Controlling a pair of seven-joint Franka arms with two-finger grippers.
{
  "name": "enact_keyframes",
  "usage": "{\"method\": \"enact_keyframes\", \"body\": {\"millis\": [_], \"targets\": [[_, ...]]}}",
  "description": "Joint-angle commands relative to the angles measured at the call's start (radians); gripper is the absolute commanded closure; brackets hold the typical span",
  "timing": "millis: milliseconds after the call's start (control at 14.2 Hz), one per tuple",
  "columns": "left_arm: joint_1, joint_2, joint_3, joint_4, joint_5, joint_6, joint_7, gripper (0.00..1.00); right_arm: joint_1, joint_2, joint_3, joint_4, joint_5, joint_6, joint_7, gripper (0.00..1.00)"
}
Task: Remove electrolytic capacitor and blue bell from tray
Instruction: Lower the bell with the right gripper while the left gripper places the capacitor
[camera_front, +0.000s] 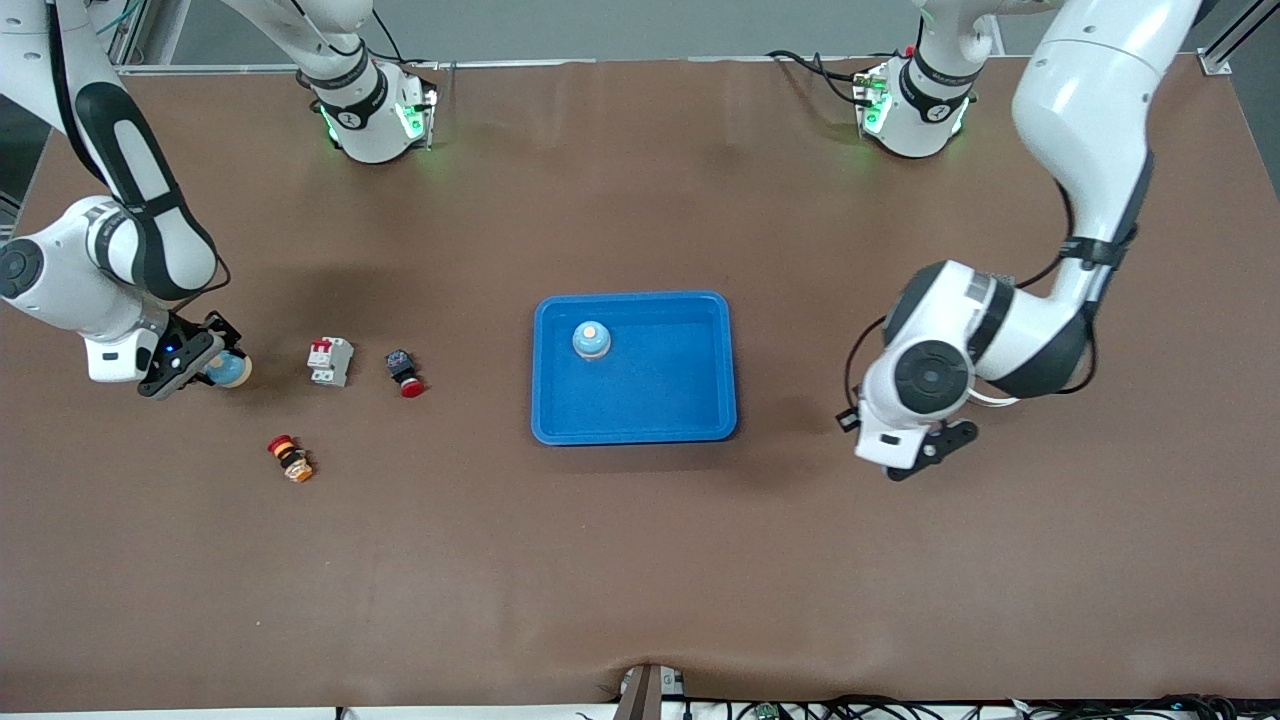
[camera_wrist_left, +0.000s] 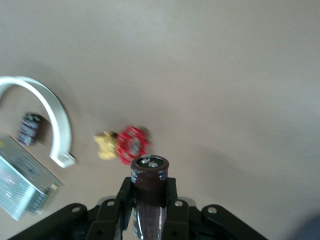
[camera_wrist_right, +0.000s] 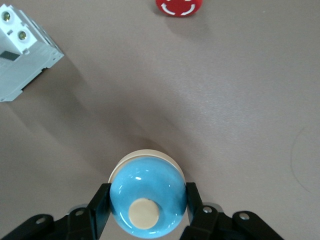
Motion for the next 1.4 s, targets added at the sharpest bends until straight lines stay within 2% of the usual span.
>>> {"method": "enact_keyframes", "body": {"millis": [0, 351, 632, 1123, 1334], "targets": [[0.059, -0.051, -0.009, -0.059, -0.017, -0.006, 0.100, 1.00, -0.006, -0.022, 0.012, -0.033, 0.019, 0.024, -0.022, 0.69], [0.182, -0.033, -0.007, -0.068, -0.001, 0.018, 0.249, 1.00, 0.012, -0.012, 0.014, -0.034, 0.027, 0.049, -0.022, 0.69], [0.232, 0.005, 0.005, -0.093, 0.009, 0.125, 0.245, 1.00, 0.014, 0.006, 0.014, -0.034, 0.036, 0.055, -0.022, 0.69], [0.245, 0.080, 0.014, -0.082, 0.092, 0.195, 0.054, 1.00, 0.022, 0.037, 0.018, -0.034, 0.049, 0.092, -0.022, 0.69], [0.242, 0.103, 0.052, -0.082, 0.101, 0.233, 0.033, 1.00, 0.022, 0.044, 0.020, -0.033, 0.049, 0.093, -0.022, 0.69]]}}
